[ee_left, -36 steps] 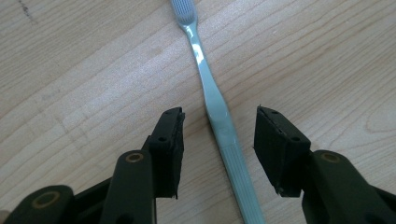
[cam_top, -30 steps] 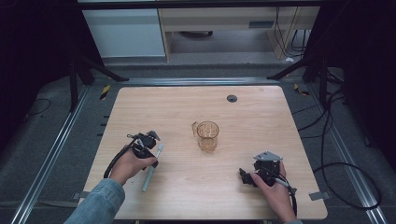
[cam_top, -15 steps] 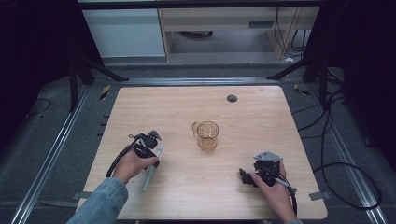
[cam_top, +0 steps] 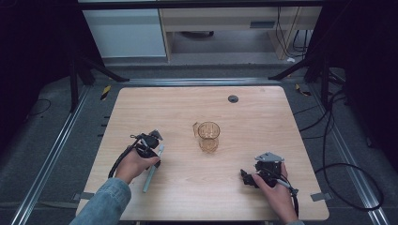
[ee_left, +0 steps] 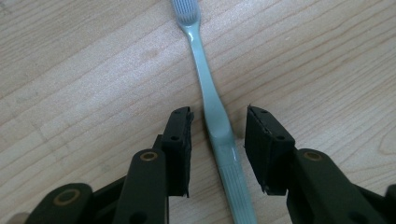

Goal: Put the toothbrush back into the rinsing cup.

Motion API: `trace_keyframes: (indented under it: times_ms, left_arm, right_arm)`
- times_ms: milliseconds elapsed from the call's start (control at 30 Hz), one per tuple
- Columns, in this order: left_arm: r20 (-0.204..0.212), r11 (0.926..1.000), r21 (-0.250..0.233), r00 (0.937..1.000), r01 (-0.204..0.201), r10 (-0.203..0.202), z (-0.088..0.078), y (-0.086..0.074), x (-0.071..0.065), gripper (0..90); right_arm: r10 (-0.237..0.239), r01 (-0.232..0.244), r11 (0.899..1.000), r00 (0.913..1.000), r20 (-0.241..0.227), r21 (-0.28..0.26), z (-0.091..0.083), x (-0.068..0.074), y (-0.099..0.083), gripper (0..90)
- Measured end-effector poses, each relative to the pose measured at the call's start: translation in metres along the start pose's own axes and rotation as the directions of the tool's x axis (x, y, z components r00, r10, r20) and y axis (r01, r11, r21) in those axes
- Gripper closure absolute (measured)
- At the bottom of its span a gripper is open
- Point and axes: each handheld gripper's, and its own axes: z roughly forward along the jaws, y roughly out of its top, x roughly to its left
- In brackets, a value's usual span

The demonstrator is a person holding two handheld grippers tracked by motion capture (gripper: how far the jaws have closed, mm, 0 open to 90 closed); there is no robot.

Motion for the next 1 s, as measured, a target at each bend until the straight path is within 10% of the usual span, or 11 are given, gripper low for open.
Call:
trace_keyframes:
  times_ms: [1000]
  left_arm:
    - [-0.054,0.9989,0.011,0.9975,-0.046,0.046,0.0028,0.0019,-0.0044,77.8]
  right_arm:
    - [0.002,-0.002,1.000,1.0000,-0.002,0.004,-0.0007,0.0004,-0.0001,0.4]
